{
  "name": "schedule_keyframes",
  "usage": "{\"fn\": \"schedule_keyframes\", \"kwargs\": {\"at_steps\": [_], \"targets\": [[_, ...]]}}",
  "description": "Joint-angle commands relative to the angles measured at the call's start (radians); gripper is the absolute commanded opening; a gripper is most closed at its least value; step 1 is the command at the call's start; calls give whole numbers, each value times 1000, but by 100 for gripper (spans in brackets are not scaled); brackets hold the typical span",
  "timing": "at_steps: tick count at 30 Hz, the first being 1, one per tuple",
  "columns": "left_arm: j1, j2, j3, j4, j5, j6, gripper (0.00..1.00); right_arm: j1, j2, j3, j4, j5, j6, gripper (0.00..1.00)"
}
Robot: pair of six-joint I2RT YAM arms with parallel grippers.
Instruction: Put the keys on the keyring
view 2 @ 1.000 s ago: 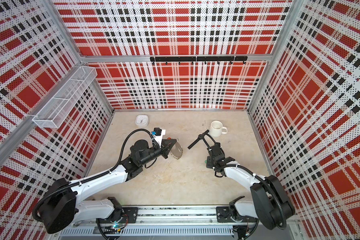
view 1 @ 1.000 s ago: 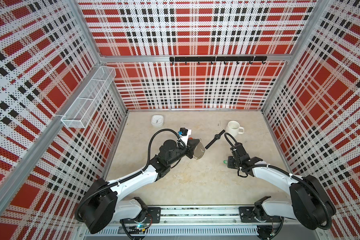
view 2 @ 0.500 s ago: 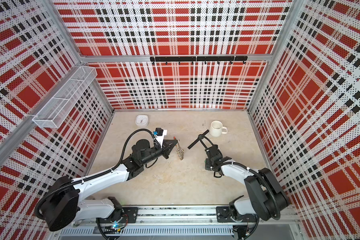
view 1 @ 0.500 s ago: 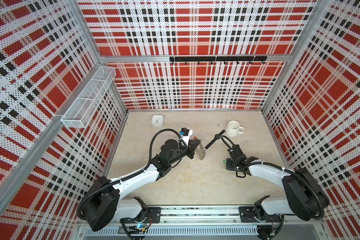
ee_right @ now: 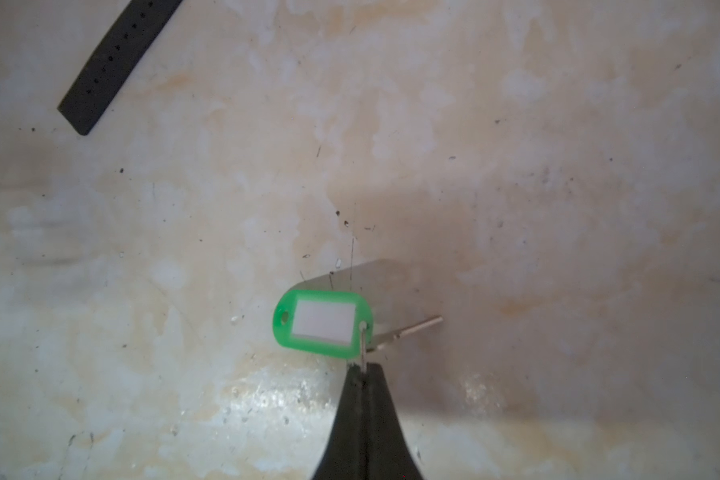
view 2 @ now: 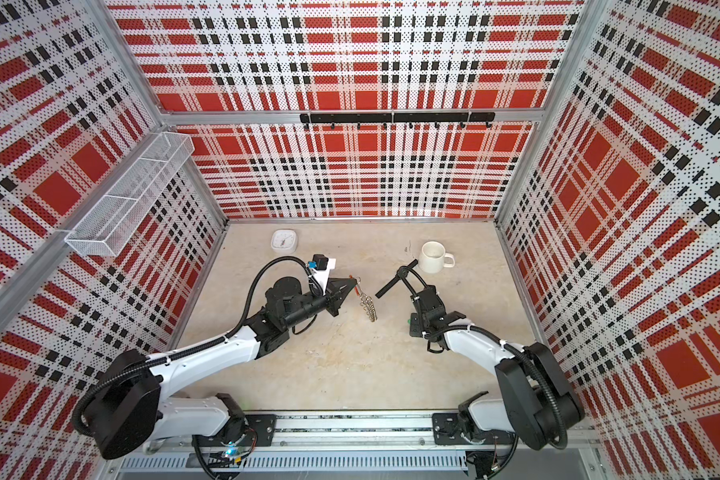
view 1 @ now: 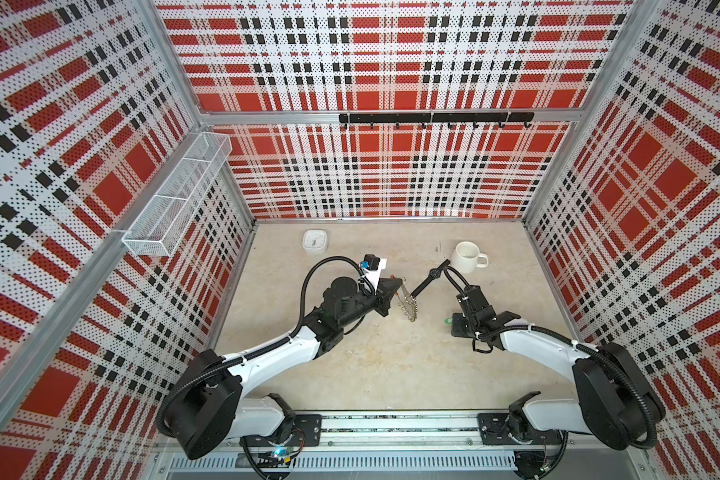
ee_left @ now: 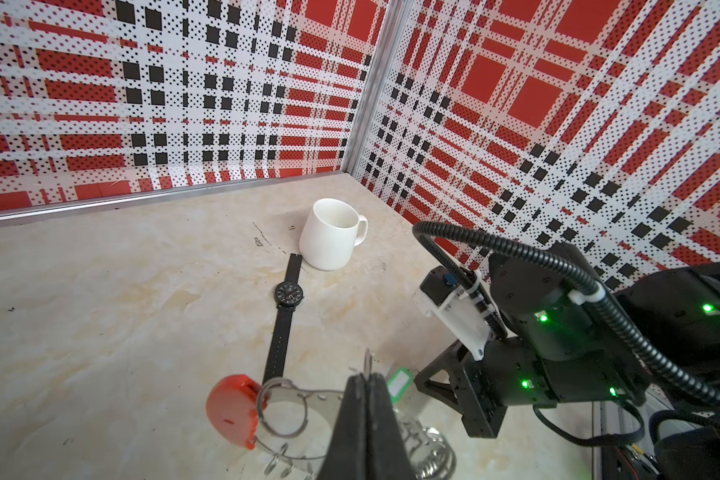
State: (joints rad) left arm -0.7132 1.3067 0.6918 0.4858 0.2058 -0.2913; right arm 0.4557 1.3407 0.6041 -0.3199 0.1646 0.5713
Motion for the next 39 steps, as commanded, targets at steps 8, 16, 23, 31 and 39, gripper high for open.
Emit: {"fn": "schedule_keyframes", "kwargs": {"at_steps": [8,16,23,31,39], "targets": [[-2,2,29,48,15,-7,0,5,63,21,33,-19,-10,3],[-2,10,31,47,17,-8,0,6,44,23,17,-11,-11,17],[-2,15,32,48,19,-10,0,6,-43,0,10,12,-5,37],[-3,10,29,48,19,-11,0,5,22,23,19,29,-60,37],[-3,8,26,48,18,-11,0,-4,97,60,19,26,-110,37]]}}
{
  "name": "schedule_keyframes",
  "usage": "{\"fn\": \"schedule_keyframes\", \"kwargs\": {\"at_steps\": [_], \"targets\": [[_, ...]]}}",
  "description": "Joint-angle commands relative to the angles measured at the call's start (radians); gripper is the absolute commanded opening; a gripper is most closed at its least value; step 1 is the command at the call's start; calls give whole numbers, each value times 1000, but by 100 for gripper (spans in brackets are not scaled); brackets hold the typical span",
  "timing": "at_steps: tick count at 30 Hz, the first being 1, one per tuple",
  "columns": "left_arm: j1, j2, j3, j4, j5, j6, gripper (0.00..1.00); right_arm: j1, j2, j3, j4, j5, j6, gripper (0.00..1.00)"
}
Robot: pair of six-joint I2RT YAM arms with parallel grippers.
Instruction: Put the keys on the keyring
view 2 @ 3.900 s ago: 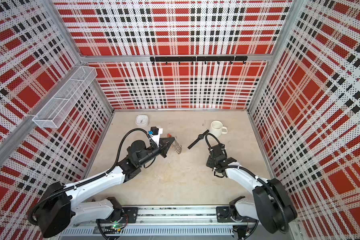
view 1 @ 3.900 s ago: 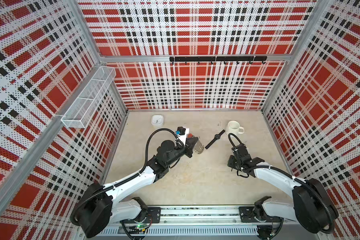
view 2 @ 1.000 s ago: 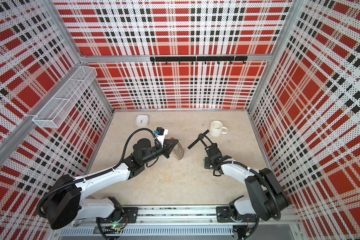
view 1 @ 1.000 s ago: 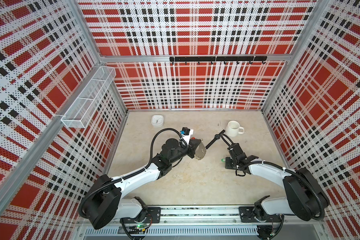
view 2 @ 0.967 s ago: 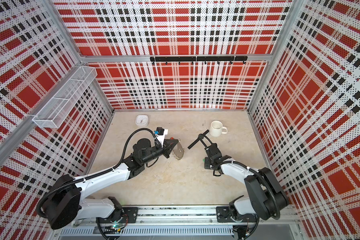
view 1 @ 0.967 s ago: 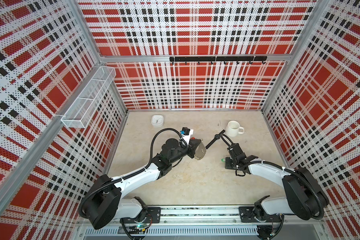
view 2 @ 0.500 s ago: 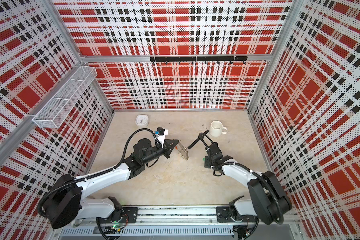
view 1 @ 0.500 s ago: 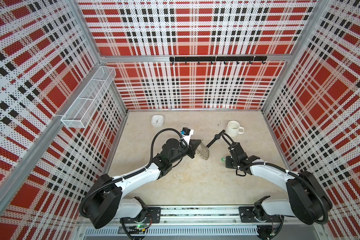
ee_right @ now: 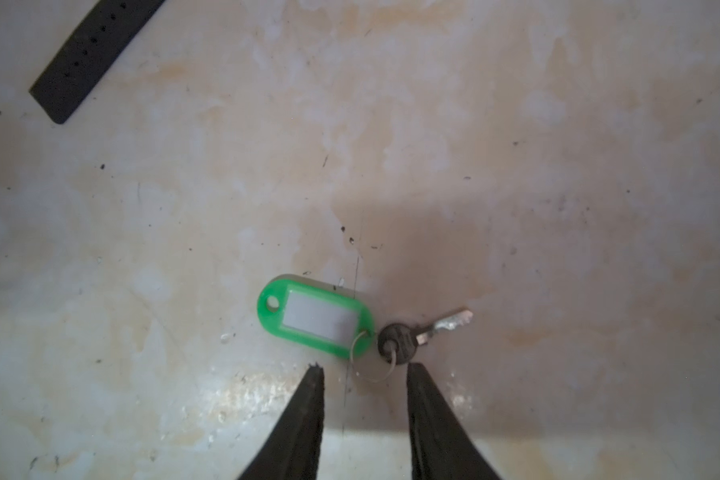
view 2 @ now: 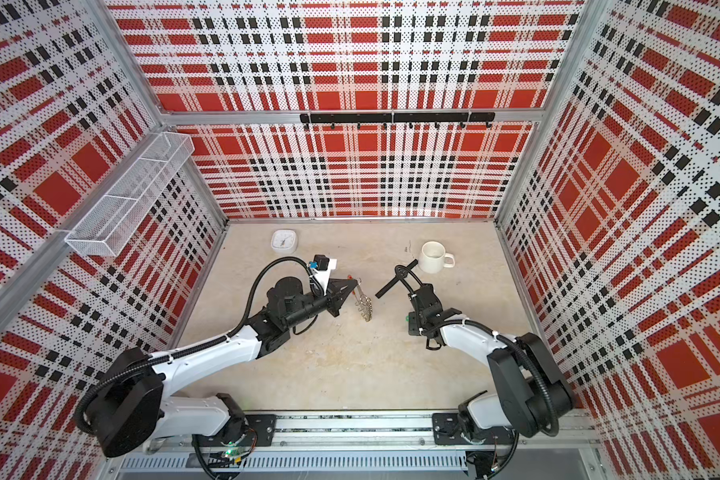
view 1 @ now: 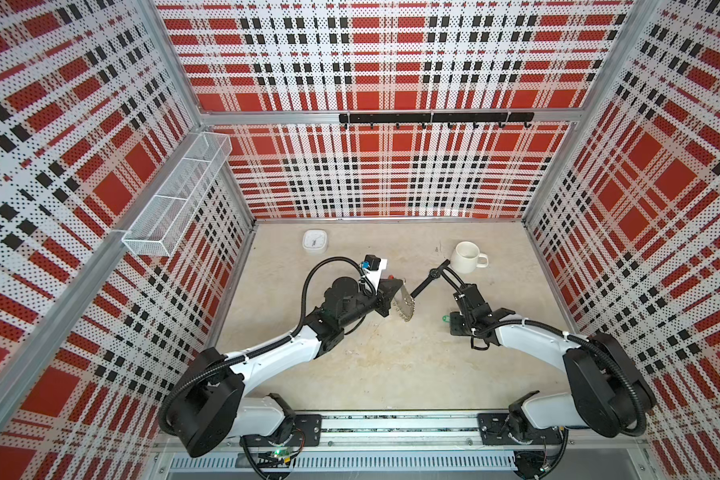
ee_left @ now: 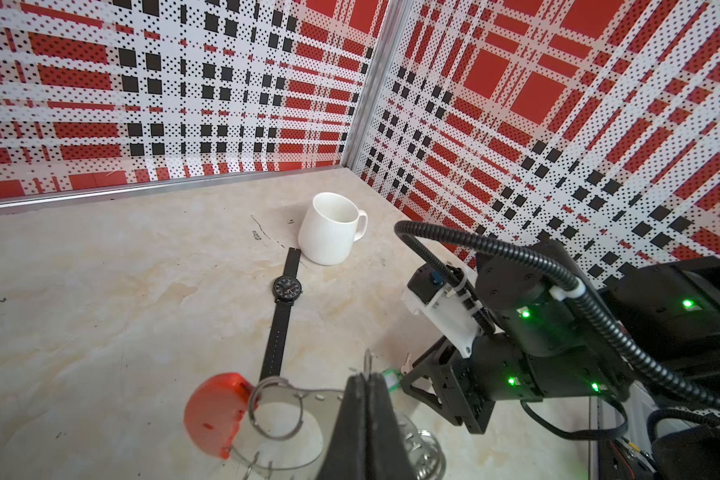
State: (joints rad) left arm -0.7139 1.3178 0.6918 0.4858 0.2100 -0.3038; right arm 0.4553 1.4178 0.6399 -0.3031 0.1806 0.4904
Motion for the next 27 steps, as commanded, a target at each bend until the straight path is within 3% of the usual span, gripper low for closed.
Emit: {"fn": "schedule_keyframes", "kwargs": {"at_steps": [1,11,16,27], "targets": [[-2,-3,28,48,15,2,0,-5,27,27,4,8,-31,37],[-2,-7,33,48,17,3,0,-26,92,51,15,-14,-35,37],[-1,-8,34,48,20,5,0,-29,117,67,13,-20,-33,22],[1,-11,35,48,23,6,0,-30,75,65,18,-107,30,5]]}}
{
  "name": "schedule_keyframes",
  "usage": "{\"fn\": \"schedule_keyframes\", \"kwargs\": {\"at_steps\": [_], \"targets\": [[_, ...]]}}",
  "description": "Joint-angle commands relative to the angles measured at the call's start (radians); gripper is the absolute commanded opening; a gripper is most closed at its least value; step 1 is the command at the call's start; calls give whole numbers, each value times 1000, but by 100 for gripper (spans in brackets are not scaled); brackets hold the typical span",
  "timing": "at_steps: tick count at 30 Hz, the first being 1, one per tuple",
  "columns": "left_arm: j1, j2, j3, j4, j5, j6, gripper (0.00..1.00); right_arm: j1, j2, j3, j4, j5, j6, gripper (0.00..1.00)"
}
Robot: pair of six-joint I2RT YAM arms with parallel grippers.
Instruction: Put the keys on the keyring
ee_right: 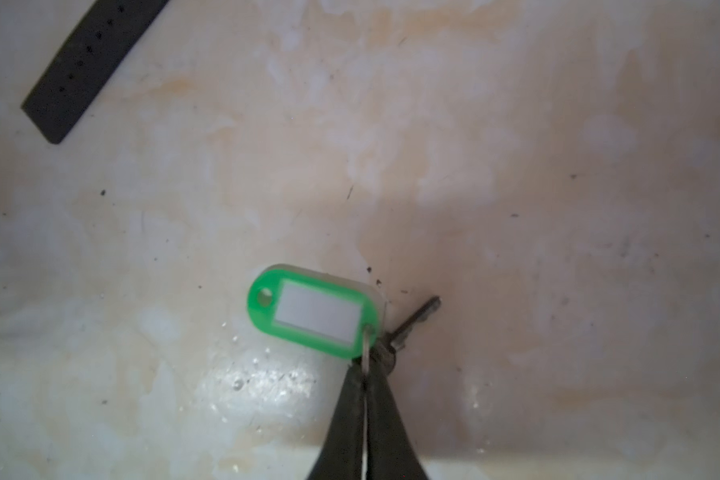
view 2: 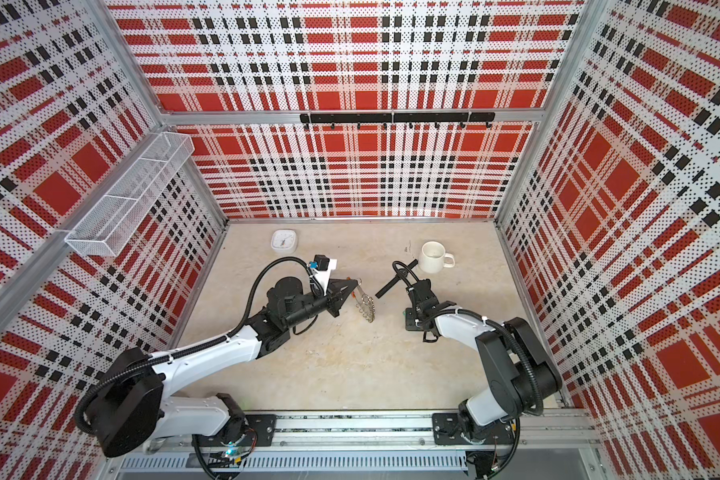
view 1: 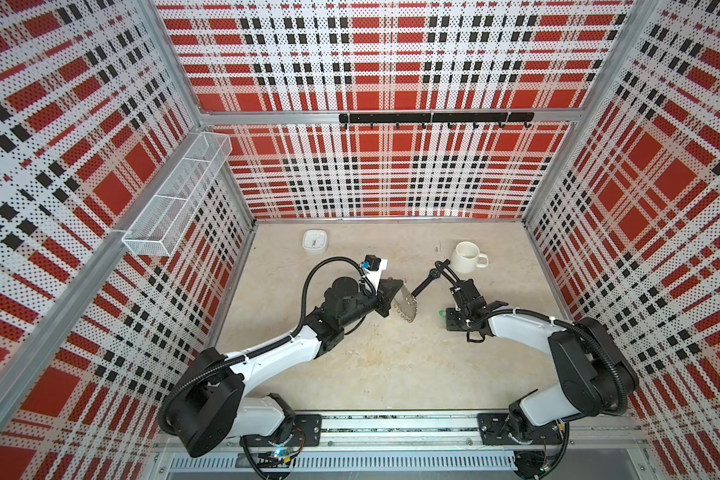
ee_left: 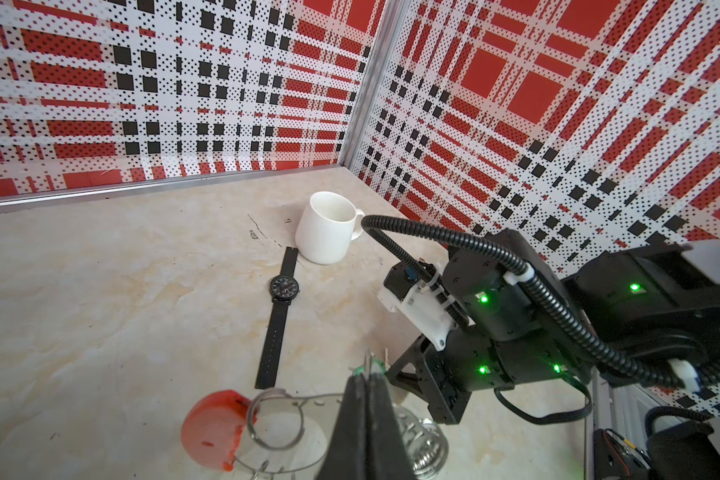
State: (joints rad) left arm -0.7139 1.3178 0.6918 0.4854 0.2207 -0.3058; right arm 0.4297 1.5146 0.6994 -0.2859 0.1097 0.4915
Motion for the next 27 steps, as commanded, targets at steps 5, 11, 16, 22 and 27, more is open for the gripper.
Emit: {"fn": "schedule_keyframes", "kwargs": {"at_steps": [5,11,16,22,27], "targets": [[2,-9,35,48,15,7,0,-4,-29,8,-2,-47,48,5],[4,-6,31,48,16,7,0,-5,-39,21,-25,-33,43,14],[4,-1,31,48,19,5,0,-12,-41,25,-36,-21,33,30],[4,0,29,48,20,4,0,-12,-60,28,-45,-17,26,34],[4,4,30,48,22,-1,0,-6,-37,48,-66,12,-15,32]]}}
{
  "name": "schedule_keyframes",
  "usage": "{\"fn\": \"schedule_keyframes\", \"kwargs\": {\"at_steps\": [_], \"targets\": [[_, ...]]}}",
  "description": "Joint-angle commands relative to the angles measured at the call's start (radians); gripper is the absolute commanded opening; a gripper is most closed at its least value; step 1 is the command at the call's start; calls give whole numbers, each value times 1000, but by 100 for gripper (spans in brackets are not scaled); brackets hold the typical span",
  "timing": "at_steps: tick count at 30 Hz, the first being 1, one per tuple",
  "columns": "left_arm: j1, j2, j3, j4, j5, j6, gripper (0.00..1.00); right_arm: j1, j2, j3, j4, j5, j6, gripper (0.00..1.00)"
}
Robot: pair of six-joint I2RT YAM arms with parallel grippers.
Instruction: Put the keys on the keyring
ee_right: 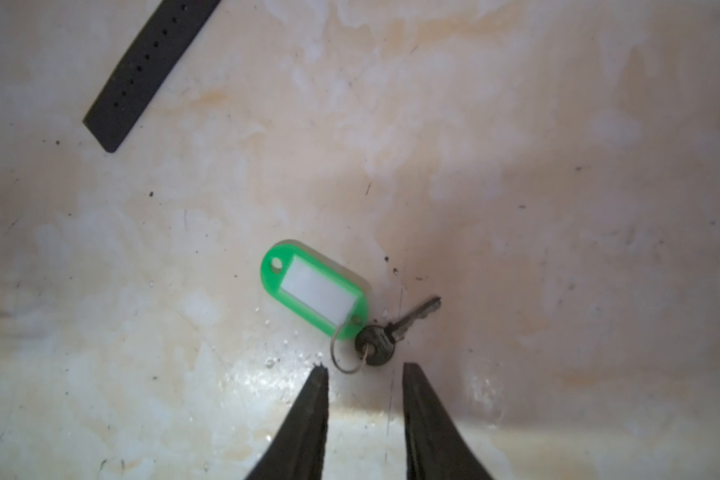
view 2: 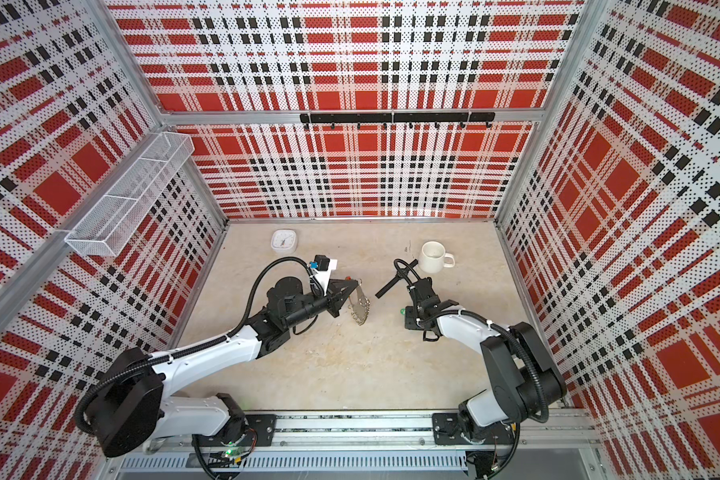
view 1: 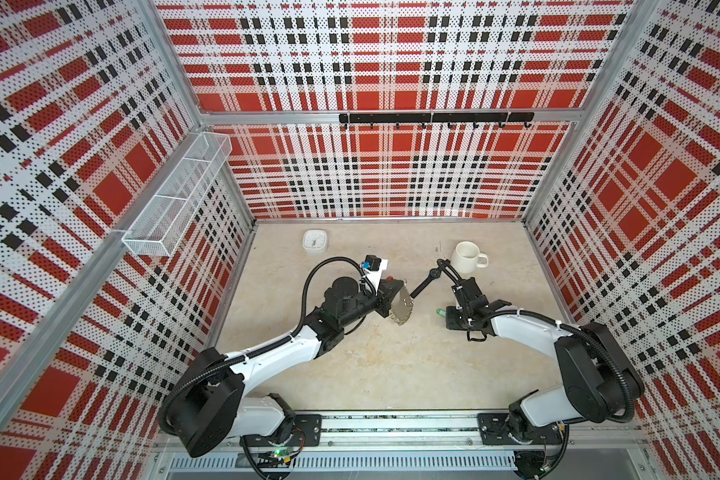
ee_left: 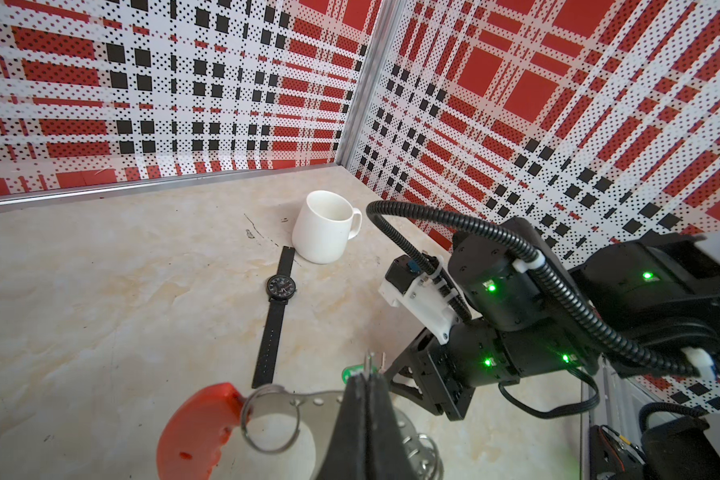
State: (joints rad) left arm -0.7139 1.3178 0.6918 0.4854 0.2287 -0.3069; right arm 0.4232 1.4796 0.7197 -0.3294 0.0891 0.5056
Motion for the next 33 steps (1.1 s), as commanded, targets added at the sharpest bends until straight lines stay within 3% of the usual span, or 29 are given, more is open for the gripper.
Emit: {"fn": "schedule_keyframes", "kwargs": {"at_steps": [1,7,15,33], "targets": [[3,3,28,48,13,-1,0,1,6,36,-33,46,-39,31],[1,-6,20,48,7,-2,0,27,55,97,-110,113,-123,29],[-2,-7,18,48,1,-3,0,43,99,142,-165,86,-202,29],[-4,-5,20,48,1,-4,0,60,157,173,-158,76,-225,30]]}}
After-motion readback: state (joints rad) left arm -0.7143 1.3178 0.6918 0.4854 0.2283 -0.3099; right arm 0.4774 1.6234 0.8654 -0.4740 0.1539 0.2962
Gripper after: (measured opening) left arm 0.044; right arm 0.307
